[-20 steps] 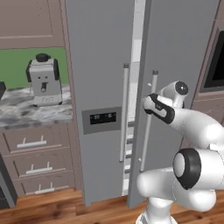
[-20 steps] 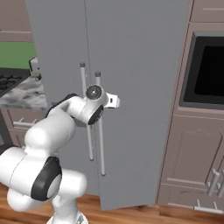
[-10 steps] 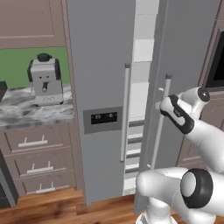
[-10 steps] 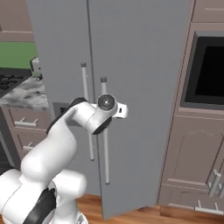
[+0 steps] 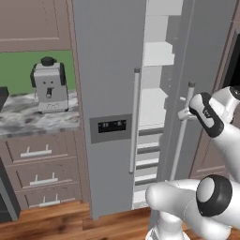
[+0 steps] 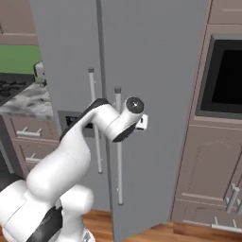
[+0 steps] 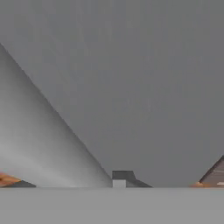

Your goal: Place one of the steaks on the plate and the other in the bowl. Then place the bowl in the fridge.

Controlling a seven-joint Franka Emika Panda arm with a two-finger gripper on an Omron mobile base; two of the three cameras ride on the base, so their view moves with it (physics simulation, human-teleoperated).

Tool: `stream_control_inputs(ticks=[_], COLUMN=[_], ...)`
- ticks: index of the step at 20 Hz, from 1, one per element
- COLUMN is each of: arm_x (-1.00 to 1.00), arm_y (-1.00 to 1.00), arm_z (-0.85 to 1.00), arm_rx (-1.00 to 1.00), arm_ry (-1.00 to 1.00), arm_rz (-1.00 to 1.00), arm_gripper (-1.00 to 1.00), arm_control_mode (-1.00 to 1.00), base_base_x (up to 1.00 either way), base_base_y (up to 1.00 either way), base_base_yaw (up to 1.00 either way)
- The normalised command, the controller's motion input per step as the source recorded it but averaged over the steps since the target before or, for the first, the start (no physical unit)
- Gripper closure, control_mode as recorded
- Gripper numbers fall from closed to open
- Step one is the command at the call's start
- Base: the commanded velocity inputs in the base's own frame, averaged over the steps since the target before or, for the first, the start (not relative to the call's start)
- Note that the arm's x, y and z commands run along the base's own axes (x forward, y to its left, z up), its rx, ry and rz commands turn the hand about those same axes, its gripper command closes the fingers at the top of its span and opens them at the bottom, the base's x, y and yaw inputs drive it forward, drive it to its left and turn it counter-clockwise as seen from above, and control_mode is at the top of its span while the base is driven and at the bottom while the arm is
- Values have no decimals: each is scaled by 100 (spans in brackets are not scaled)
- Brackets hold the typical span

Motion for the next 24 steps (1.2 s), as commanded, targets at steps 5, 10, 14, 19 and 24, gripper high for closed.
stream_control_inputs(ticks=[5, 10, 14, 19, 24], arm_x=[-25, -79, -26, -99, -86], arm_y=[-2, 0, -8, 0, 38], arm_z=[0, 0, 32, 84, 23], arm_rx=[0, 1, -4, -21, -34], arm_ry=[-10, -37, -9, -2, 4], arm_rz=[0, 0, 0, -11, -9], arm_gripper=[-100, -100, -100, -100, -100], arm_control_mode=[-100, -100, -100, -100, -100], base_base_x=[0, 0, 0, 0, 0], base_base_y=[0, 0, 0, 0, 0], base_base_yaw=[0, 0, 0, 0, 0])
